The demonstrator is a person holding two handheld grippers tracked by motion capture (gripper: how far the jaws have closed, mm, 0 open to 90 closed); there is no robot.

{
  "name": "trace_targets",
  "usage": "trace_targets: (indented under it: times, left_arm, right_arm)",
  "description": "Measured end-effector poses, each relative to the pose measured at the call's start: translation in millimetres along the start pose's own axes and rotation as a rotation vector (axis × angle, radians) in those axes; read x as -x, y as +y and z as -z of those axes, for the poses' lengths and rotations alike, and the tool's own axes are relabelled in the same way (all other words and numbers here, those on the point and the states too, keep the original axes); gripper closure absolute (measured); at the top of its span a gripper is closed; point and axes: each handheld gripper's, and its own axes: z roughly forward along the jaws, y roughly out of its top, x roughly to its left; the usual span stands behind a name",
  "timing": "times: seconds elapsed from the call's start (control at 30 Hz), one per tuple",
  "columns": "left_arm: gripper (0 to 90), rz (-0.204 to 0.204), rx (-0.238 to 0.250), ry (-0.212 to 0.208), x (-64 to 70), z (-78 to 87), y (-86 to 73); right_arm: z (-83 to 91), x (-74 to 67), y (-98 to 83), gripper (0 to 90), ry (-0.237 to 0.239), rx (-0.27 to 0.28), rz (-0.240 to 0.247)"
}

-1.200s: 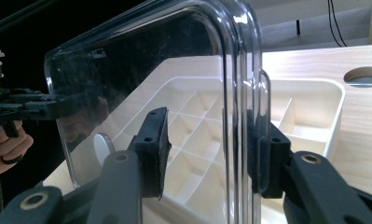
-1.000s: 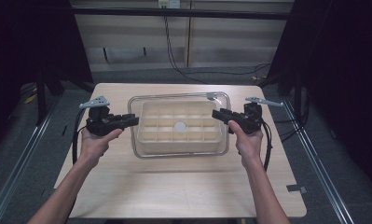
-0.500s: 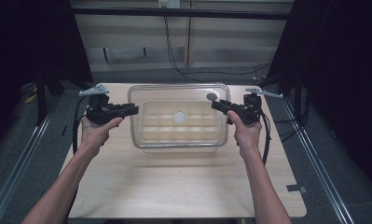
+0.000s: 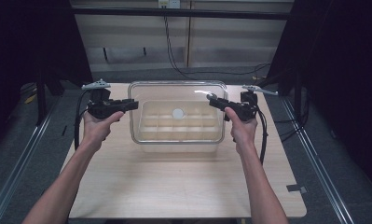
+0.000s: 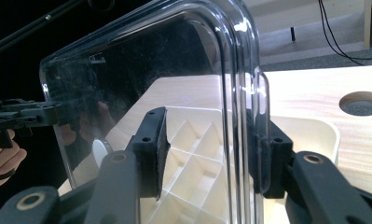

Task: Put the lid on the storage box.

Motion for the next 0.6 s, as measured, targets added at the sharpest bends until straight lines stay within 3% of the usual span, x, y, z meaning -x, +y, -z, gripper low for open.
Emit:
trace_targets:
  times: [0.23,0.6]
  left_arm:
    - [69.6,0.016,-0.011,0.003,-5.1,-8.3,-1.3]
    - [68.0,0.034,-0.026,0.002,-12.3,-21.1,0.6]
  right_arm:
    - [-5.7,6.1,-0.7,52.6,-0.009,0.004,0.016]
    - [-14.5,18.0,-2.7,51.2,-0.021,-0.017,-0.012]
